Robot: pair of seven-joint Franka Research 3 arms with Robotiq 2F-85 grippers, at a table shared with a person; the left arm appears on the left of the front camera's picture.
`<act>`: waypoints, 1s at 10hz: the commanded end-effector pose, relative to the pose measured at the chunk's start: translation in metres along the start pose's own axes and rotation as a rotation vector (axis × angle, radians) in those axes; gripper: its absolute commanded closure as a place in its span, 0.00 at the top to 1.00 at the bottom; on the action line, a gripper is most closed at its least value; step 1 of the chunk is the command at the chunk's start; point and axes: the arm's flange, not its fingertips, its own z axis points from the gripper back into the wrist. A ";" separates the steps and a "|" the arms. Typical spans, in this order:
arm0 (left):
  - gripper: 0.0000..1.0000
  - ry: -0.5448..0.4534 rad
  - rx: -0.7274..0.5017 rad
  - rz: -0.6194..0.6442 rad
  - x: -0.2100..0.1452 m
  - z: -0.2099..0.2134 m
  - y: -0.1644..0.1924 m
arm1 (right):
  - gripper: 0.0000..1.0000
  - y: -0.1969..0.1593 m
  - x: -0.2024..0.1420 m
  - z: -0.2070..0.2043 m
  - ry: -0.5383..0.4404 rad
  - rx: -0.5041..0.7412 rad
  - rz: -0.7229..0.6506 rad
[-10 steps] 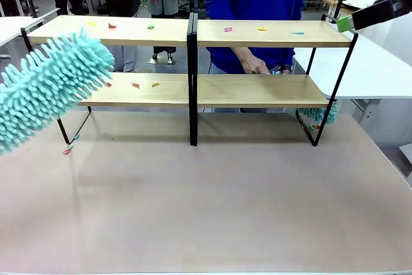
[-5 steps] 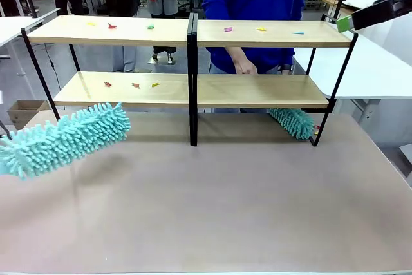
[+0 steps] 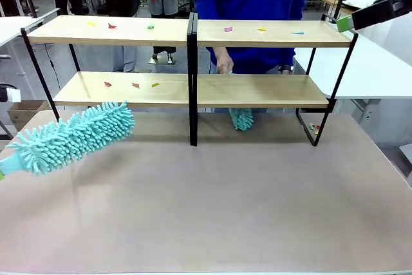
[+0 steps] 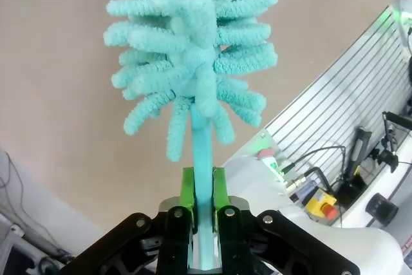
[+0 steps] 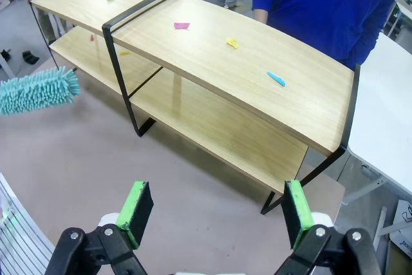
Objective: Clean the shelves.
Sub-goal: Clean a randomly selected level of the Shelf with the Duster.
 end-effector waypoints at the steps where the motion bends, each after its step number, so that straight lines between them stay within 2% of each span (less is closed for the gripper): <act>1: 0.12 0.025 0.044 0.033 0.009 -0.011 -0.013 | 1.00 0.000 0.000 0.000 -0.002 0.006 -0.008; 4: 0.12 0.070 0.113 0.021 0.016 -0.021 -0.024 | 1.00 0.000 0.000 0.000 -0.002 0.006 -0.008; 7: 0.12 0.141 0.203 0.126 0.039 -0.043 -0.026 | 1.00 0.000 0.000 0.000 -0.002 0.006 -0.008; 8: 0.12 0.119 0.213 0.172 0.047 -0.050 -0.026 | 1.00 0.000 0.000 0.000 -0.002 0.006 -0.008; 10: 0.12 0.035 0.315 0.301 0.070 -0.067 -0.025 | 1.00 0.000 0.000 0.000 -0.002 0.006 -0.008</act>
